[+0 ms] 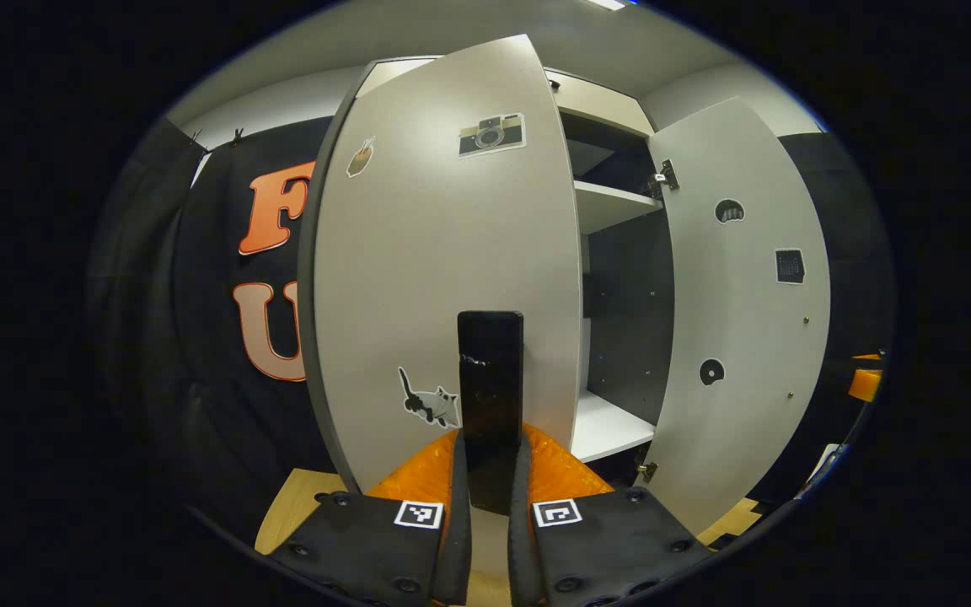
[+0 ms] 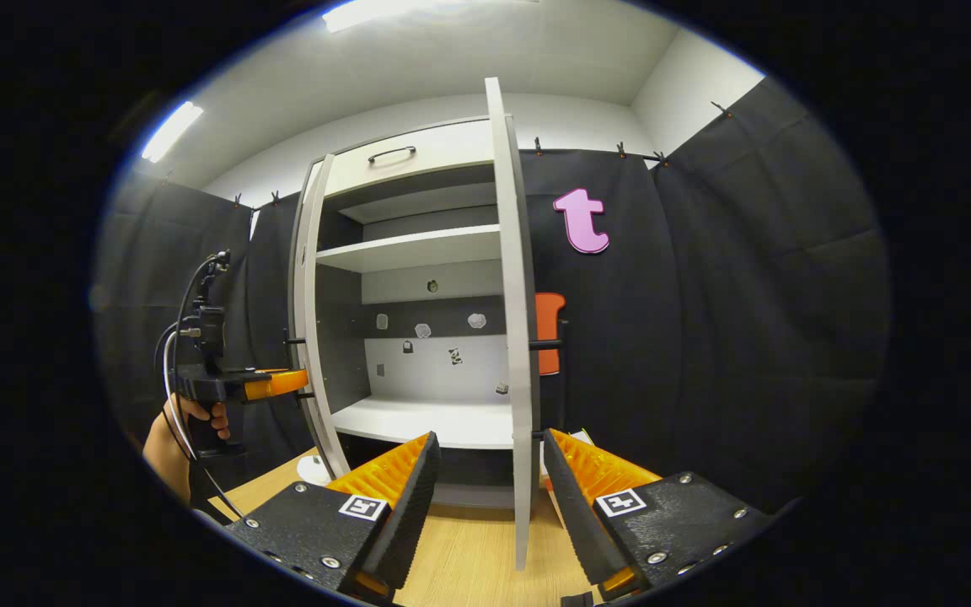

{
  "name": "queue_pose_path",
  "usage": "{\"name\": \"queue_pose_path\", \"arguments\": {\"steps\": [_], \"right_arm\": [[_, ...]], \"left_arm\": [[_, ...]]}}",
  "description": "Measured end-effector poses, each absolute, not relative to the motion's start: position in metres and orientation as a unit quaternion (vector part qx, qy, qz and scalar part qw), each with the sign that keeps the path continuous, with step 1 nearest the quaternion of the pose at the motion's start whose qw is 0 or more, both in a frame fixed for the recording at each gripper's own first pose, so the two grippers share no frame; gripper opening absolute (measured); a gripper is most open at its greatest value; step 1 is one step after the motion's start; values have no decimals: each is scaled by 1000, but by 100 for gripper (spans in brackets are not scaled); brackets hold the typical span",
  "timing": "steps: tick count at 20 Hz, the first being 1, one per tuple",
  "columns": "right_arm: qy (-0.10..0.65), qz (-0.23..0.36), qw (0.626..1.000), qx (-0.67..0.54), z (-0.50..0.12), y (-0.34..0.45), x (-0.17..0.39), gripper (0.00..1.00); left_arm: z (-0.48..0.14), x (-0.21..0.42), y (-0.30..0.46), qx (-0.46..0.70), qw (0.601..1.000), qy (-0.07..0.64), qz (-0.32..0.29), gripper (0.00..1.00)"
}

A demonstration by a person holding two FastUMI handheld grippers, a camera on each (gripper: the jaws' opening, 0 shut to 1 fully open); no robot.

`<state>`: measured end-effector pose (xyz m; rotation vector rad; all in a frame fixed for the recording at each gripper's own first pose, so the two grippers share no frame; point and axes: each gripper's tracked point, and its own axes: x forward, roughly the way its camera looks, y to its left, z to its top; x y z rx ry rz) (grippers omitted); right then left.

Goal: Open the right door of the double-door shoe cabinet with the right hand, and open the left door with the left hand.

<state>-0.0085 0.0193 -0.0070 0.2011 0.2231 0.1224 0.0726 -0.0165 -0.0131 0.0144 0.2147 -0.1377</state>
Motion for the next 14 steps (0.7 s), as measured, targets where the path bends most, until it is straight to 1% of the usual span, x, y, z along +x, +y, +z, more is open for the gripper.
{"name": "queue_pose_path", "arguments": {"steps": [4,9,12,14], "right_arm": [[115,81,985,103,-7,43,1,75],[119,96,984,94,-11,66,-1,75],[121,109,983,89,-15,83,5,75],[124,117,982,82,-20,92,8,75]], "left_arm": [[-7,52,8,6,993,101,-59,25],[0,34,38,11,995,91,-44,24],[2,28,55,-5,995,87,-42,22],[4,23,65,7,996,84,-31,24]]}}
